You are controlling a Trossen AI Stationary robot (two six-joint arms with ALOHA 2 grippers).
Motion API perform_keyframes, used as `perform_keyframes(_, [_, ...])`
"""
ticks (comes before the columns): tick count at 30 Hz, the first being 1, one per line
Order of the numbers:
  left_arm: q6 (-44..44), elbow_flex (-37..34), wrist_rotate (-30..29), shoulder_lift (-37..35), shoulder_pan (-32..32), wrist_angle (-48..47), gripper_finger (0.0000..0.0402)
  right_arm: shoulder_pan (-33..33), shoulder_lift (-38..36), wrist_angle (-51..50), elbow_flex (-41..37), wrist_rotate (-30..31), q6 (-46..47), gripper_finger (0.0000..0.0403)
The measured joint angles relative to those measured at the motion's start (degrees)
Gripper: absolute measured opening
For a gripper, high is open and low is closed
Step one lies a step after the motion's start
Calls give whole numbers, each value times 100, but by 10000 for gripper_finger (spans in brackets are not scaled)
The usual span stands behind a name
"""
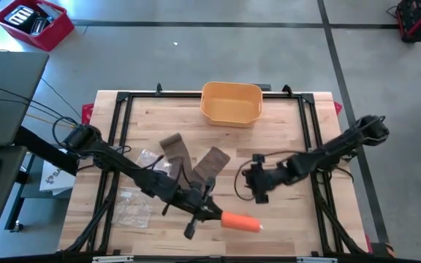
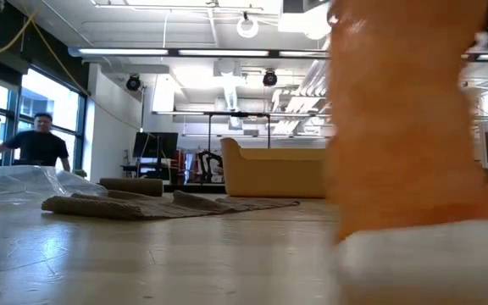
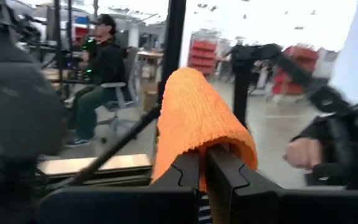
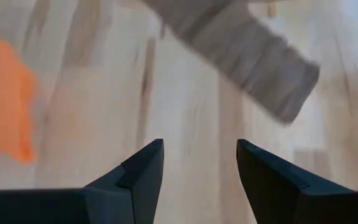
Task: Roll bandage
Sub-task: Roll the orange bandage
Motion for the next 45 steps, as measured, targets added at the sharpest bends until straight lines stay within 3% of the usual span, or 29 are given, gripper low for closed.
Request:
perform_keyframes(4, [736,739,-589,-38,106,-1723,1,602,4,-806,177,174,913,192])
perform_keyframes(7, [1216,1130,-1012,-50,495,-2486,1,966,4,-1626,574,390,1607,192])
perform_keyframes(12, [1590,1134,-752,-2,1277,-3078,1,1347,0,-2591,972,1064,2183,192])
perform_keyframes(19, [1621,141,-427,48,2168,-2303,1,1323,2,-2869,641,833,2554,192])
perform_keyframes(25, [1415,-823,-442,60,2308,-1214,1,1309,2,-2906,113,731,3111,192])
perform_keyframes(29, [1223,-1036,-599,54,2218,-1065,1,1148,0,-3692,68,826,4206,192])
perform_keyframes(33, [1204,-948,-795,44,1880,-832,1,1240,4,-3779,89,831,4218,192])
perform_keyframes(40, [1187,-153,-983,15,830,-853,1,1830,4,-3788,575,839,4185,192])
perform_keyframes(45, [1150,547,-1527,15,125,-998,1,2273,-35,-3962,1215,1115,4519,192])
